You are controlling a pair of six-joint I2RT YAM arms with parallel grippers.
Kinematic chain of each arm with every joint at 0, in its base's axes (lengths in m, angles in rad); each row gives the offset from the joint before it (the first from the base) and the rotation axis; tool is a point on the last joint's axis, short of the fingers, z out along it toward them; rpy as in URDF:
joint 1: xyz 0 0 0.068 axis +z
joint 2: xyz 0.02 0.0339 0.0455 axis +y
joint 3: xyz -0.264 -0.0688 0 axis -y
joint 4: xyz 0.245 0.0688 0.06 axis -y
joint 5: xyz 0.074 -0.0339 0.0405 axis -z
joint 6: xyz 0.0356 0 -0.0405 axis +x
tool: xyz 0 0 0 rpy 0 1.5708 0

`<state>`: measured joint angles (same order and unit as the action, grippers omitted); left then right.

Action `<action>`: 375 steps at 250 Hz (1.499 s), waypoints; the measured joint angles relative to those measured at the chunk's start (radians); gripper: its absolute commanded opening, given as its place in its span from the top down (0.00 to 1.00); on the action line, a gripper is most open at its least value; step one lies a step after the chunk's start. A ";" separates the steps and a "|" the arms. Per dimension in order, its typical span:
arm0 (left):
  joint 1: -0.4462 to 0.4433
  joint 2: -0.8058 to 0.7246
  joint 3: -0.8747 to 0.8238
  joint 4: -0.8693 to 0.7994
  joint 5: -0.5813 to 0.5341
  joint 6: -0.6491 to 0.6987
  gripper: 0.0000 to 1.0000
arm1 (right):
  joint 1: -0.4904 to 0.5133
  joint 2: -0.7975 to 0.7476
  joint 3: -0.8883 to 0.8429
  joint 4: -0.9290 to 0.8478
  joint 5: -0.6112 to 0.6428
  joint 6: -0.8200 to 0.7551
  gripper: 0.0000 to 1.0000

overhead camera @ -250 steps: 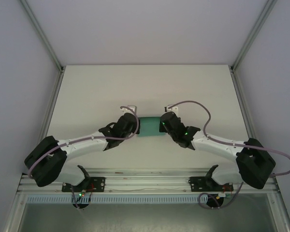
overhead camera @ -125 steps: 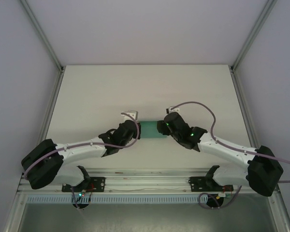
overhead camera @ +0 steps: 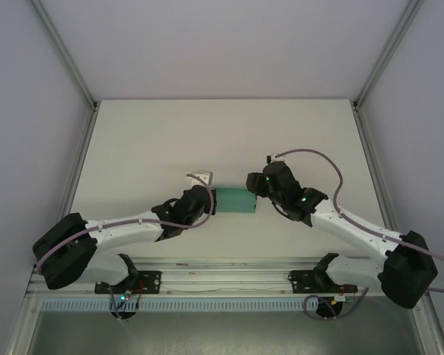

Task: Assemble paper box

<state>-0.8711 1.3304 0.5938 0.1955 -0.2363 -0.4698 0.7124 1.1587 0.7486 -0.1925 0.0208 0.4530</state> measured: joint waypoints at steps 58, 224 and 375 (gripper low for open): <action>0.000 -0.001 0.000 -0.006 0.012 0.021 0.72 | 0.000 0.040 -0.101 0.082 -0.002 0.017 0.49; 0.002 -0.145 0.042 -0.339 0.219 0.134 0.00 | -0.012 0.051 -0.229 0.359 -0.033 0.096 0.62; 0.175 -0.158 0.097 -0.324 0.443 0.012 0.03 | -0.012 0.055 -0.329 0.568 -0.047 0.080 0.68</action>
<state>-0.6956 1.1728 0.6903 -0.1287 0.2062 -0.4580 0.7006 1.2140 0.4194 0.3759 -0.0261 0.5331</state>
